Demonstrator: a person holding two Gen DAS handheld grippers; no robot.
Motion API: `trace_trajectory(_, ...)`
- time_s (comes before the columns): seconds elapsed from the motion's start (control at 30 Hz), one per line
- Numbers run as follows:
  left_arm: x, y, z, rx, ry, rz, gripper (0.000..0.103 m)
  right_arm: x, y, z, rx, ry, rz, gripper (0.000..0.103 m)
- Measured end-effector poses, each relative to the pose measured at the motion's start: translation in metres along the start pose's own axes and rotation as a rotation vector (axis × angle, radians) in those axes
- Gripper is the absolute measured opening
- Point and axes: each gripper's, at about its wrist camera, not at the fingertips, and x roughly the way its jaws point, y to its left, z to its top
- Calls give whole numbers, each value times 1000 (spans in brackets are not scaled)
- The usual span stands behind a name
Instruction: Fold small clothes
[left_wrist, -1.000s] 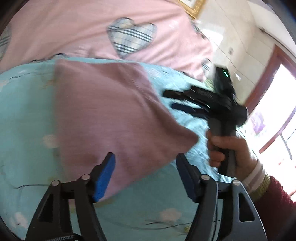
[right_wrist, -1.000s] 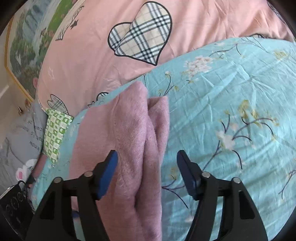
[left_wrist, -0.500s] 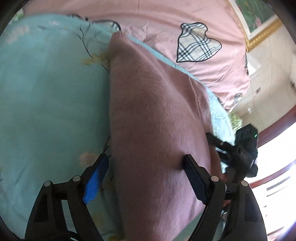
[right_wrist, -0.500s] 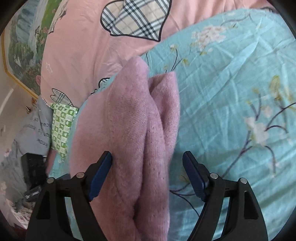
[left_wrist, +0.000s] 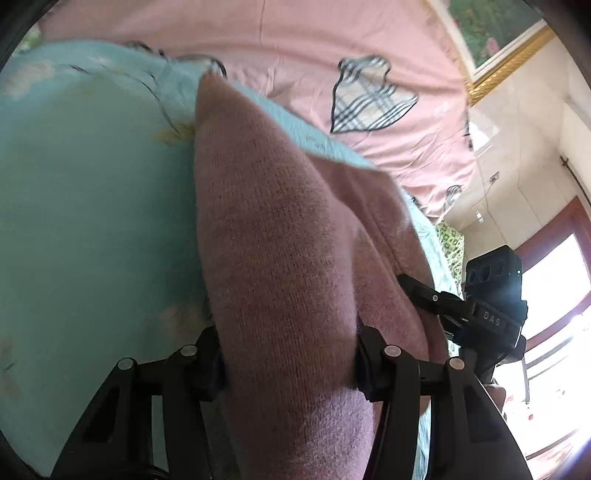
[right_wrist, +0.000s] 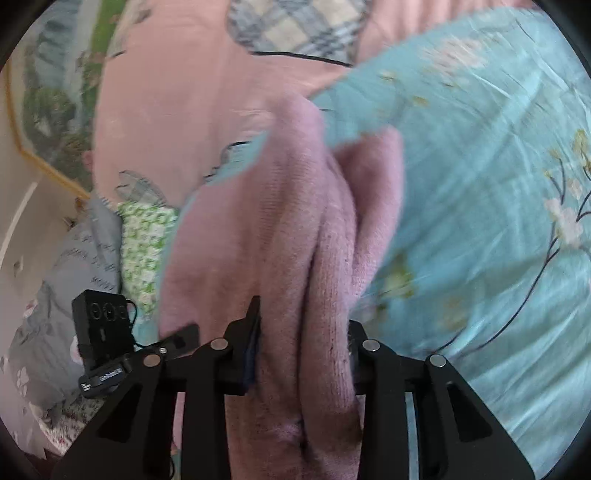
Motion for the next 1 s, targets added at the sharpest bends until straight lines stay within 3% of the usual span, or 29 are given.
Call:
trace_trajectory(0.13, -71, 16, -23, -2, -49, -9, 54, 7, 43, -29, -40, 21, 107, 34)
trace_trajectory(0.3, -155, 41, -61, 16, -106, 70, 54, 38, 96, -71, -104, 79, 220, 34)
trace_trajectory(0.47, -201, 79, -86, -18, -150, 126, 54, 92, 127, -100, -112, 154, 278, 34)
trace_trajectory(0.63, -188, 137, -105, -139, -93, 148, 60, 132, 128, -115, -92, 216, 225, 34)
trace_trajectory(0.7, -182, 153, -111, -201, -97, 101, 63, 136, 119, -119, -79, 215, 204, 37)
trace_trajectory(0.83, -191, 149, -115, -212, -124, 117, 67, 128, 120, -121, -89, 206, 146, 51)
trace_trajectory(1.0, -221, 129, -130, -157, -146, 234, 68, 92, 129, -124, -138, 140, 80, 51)
